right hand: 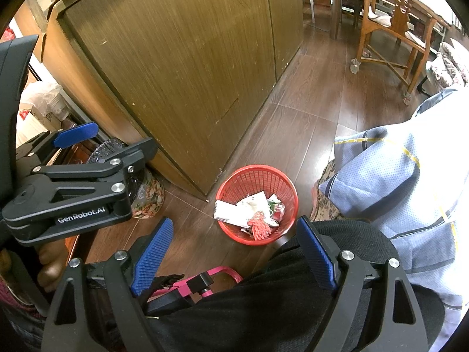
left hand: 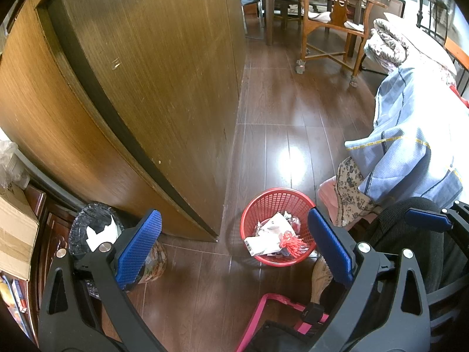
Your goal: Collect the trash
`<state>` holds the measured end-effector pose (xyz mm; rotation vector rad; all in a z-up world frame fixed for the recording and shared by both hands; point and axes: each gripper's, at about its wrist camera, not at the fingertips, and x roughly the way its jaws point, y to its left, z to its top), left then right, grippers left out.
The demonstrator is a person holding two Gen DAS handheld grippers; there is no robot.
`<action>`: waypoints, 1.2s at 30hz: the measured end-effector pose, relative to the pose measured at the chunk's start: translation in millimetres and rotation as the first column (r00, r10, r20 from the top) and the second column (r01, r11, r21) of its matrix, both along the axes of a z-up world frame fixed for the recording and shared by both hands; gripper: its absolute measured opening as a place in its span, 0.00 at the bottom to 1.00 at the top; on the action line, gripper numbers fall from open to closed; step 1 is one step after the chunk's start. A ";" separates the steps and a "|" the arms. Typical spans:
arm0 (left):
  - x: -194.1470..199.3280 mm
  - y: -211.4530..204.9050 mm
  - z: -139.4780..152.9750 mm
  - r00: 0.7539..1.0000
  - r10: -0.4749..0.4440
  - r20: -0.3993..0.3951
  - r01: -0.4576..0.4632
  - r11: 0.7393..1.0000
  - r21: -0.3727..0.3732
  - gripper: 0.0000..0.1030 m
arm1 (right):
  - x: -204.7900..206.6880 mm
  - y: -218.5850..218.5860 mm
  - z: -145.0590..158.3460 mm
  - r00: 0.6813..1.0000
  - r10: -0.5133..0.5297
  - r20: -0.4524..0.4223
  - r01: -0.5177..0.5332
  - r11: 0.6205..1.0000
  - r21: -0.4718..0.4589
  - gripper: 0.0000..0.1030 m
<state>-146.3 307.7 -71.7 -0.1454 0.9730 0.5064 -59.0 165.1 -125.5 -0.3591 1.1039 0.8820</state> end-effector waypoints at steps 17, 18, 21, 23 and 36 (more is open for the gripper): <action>0.4 2.2 0.1 1.000 -0.002 0.000 0.002 1.000 0.006 0.93 | 0.8 -2.2 1.6 1.000 0.001 0.002 -0.001 1.000 0.005 0.82; 0.4 2.3 0.1 1.000 -0.003 -0.001 0.003 1.000 0.006 0.93 | 1.1 -0.8 1.9 1.000 0.001 0.002 -0.001 1.000 0.005 0.82; 0.6 2.8 0.1 1.000 -0.002 -0.001 0.002 1.000 0.009 0.93 | 0.7 -1.9 1.5 1.000 0.000 0.001 0.000 1.000 0.005 0.82; 1.0 3.0 0.6 1.000 -0.002 -0.001 0.002 1.000 0.009 0.93 | 0.6 -2.1 1.3 1.000 0.000 0.002 0.000 1.000 0.005 0.82; 1.3 6.8 2.4 1.000 0.009 0.007 -0.009 1.000 -0.001 0.93 | 0.7 -3.2 1.4 1.000 0.000 0.002 0.000 1.000 0.007 0.82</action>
